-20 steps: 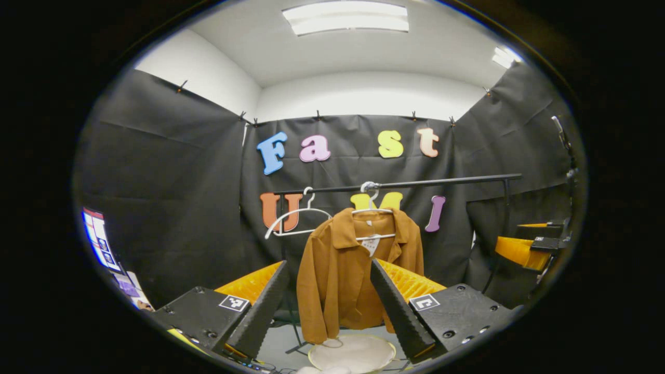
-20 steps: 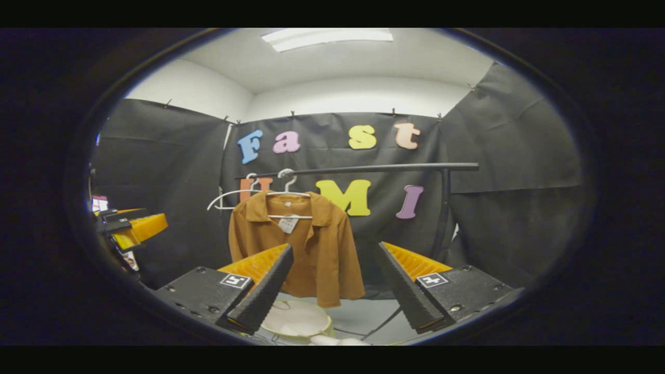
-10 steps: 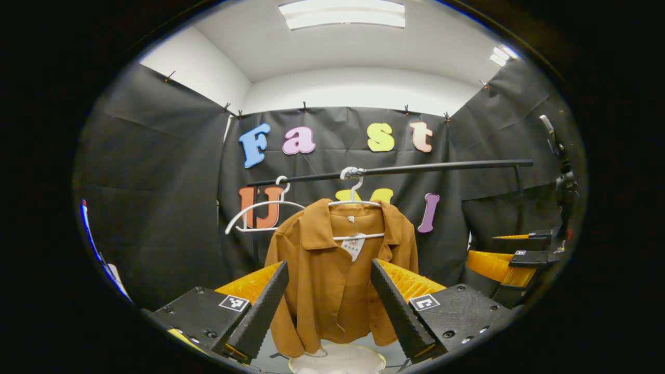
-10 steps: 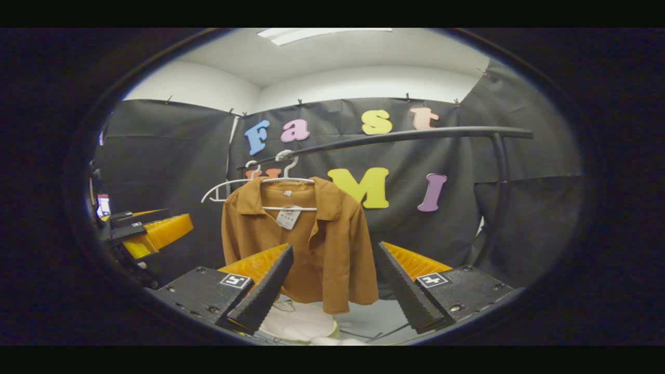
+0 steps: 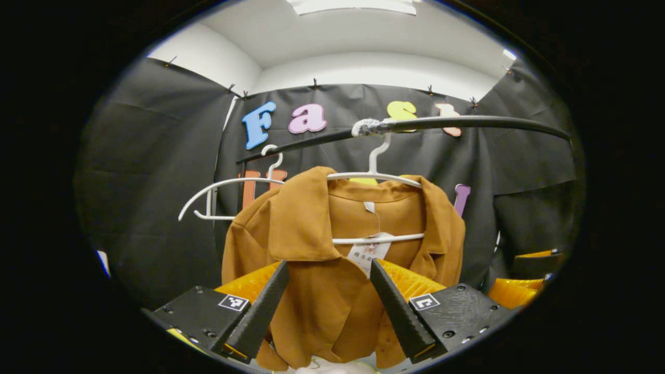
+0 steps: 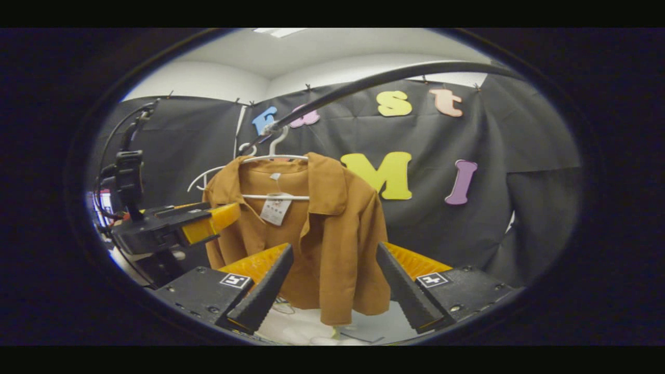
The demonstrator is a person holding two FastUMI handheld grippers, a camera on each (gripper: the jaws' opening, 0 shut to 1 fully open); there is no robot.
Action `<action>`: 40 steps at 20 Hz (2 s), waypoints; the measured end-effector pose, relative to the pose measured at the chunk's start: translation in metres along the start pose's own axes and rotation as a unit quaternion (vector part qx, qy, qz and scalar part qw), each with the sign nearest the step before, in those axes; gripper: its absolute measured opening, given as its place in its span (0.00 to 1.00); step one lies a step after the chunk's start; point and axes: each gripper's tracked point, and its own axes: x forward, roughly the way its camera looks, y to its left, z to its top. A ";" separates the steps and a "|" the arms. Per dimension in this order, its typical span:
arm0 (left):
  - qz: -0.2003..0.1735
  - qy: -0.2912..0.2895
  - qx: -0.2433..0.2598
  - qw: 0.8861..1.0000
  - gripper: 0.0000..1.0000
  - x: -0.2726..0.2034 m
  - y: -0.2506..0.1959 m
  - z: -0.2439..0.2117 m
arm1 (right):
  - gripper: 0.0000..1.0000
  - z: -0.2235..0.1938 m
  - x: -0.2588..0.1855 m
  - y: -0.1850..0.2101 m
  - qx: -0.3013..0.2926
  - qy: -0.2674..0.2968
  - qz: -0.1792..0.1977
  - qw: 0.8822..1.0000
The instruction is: Grasp the clothes on the hanger with both hands and then place them into the laundry hamper below.
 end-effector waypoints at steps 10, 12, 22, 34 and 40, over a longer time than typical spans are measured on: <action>0.049 0.009 -0.006 0.999 0.99 0.056 0.019 -0.013 | 1.00 0.004 0.052 0.002 0.011 0.007 0.029 1.000; 0.059 0.011 0.009 0.998 0.95 0.054 0.028 -0.016 | 1.00 0.010 0.070 0.006 0.024 0.005 0.031 0.999; 0.076 0.025 0.048 0.996 0.92 0.058 0.042 -0.034 | 0.99 0.026 0.137 0.027 0.036 -0.009 0.012 0.999; 0.068 0.060 0.030 0.995 0.17 0.065 0.067 -0.052 | 0.06 0.018 0.171 0.004 0.063 0.016 0.090 0.994; 0.040 0.080 0.023 0.996 0.00 0.065 0.065 -0.059 | 0.04 0.027 0.167 -0.003 0.104 0.024 0.180 0.978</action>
